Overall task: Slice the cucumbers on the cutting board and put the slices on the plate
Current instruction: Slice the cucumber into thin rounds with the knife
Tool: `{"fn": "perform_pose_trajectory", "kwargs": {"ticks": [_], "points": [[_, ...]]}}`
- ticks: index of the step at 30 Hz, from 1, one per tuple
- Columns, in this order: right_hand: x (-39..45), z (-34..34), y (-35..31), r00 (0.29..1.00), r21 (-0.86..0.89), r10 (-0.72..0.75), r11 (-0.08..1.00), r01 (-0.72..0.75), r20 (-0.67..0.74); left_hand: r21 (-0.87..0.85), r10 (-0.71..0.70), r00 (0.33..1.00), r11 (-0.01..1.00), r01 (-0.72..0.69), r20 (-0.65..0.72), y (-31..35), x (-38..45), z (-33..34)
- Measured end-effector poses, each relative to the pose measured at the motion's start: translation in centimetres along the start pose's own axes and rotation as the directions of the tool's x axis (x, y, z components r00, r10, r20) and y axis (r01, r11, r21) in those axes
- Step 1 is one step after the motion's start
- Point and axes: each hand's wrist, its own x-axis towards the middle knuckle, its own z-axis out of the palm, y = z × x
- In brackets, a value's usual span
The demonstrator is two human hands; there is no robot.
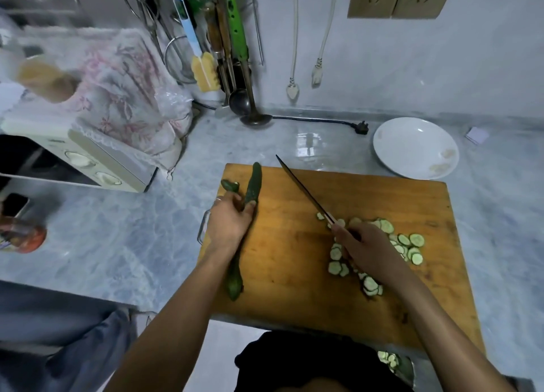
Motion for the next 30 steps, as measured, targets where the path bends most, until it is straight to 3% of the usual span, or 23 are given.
{"fn": "perform_pose_trajectory", "kwargs": {"ticks": [3, 13, 17, 19, 21, 23, 25, 28, 30], "points": [[-0.8, 0.5, 0.6, 0.999, 0.007, 0.004, 1.0, -0.004, 0.034, 0.129, 0.042, 0.996, 0.99, -0.052, 0.08, 0.0, -0.4, 1.0], [-6.1, -0.3, 4.4, 0.997, 0.144, -0.041, 0.989, 0.033, 0.059, 0.09, 0.185, 0.961, 0.974, -0.207, 0.206, -0.7, -7.7, -1.0], [-7.9, 0.2, 4.9, 0.997, 0.152, -0.022, 0.988, 0.011, 0.068, 0.09, 0.103, 0.969, 0.988, -0.126, 0.223, -1.9, -10.8, -1.5], [-8.9, 0.3, 5.0, 0.995, 0.185, -0.018, 0.983, 0.0, 0.095, -0.031, 0.038, 0.986, 0.999, -0.034, 0.16, -1.4, -11.7, -1.8], [-9.9, 0.2, 5.2, 0.992, 0.234, -0.016, 0.972, -0.014, 0.125, -0.211, -0.129, 0.991, 0.968, 0.132, 0.03, -0.4, -12.0, -2.1], [-10.6, 0.2, 5.4, 0.989, 0.246, -0.019, 0.969, -0.017, 0.145, -0.399, -0.384, 0.922, 0.853, 0.336, -0.044, -0.1, -11.7, -2.2], [-11.1, 0.2, 5.8, 0.986, 0.272, -0.011, 0.962, -0.035, 0.166, -0.556, -0.574, 0.819, 0.681, 0.476, -0.001, 0.0, -11.4, -2.2], [-11.5, 0.3, 6.0, 0.984, 0.29, 0.002, 0.956, -0.054, 0.177, -0.715, -0.678, 0.714, 0.411, 0.565, 0.174, 0.3, -11.8, -1.8], [-11.5, 0.5, 6.0, 0.984, 0.286, 0.006, 0.957, -0.057, 0.179, -0.762, -0.704, 0.666, 0.284, 0.582, 0.246, 0.5, -12.1, -1.4]]}}
